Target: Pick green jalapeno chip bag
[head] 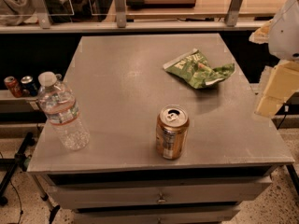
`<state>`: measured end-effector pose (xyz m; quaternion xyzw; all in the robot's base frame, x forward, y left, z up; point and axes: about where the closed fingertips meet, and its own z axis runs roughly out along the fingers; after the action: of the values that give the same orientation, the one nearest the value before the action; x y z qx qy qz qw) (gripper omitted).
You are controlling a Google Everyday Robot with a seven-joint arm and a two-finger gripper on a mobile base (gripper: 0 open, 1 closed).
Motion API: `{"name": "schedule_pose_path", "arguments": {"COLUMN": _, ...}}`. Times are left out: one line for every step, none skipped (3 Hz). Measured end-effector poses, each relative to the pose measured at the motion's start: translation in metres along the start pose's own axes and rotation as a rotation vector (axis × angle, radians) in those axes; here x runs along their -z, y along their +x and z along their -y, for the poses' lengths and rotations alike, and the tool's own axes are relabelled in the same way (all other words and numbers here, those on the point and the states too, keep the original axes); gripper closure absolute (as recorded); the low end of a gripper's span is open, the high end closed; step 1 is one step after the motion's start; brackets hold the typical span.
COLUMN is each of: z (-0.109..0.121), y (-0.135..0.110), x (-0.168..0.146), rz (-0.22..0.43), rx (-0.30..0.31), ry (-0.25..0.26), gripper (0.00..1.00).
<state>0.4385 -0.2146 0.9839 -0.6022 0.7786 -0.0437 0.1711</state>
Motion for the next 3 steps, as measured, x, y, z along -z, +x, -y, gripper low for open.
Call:
{"name": "schedule_pose_path", "arguments": {"z": 0.0, "y": 0.0, "x": 0.0, "rz": 0.0, "rx": 0.0, "ry": 0.0, "gripper": 0.0}}
{"name": "schedule_pose_path", "arguments": {"z": 0.008, "y": -0.002, "x": 0.0, "rz": 0.003, "rx": -0.015, "ry": 0.017, "gripper": 0.0}}
{"name": "schedule_pose_path", "arguments": {"z": 0.03, "y": -0.003, "x": -0.007, "rz": 0.014, "rx": -0.072, "ry": 0.052, "gripper": 0.0}}
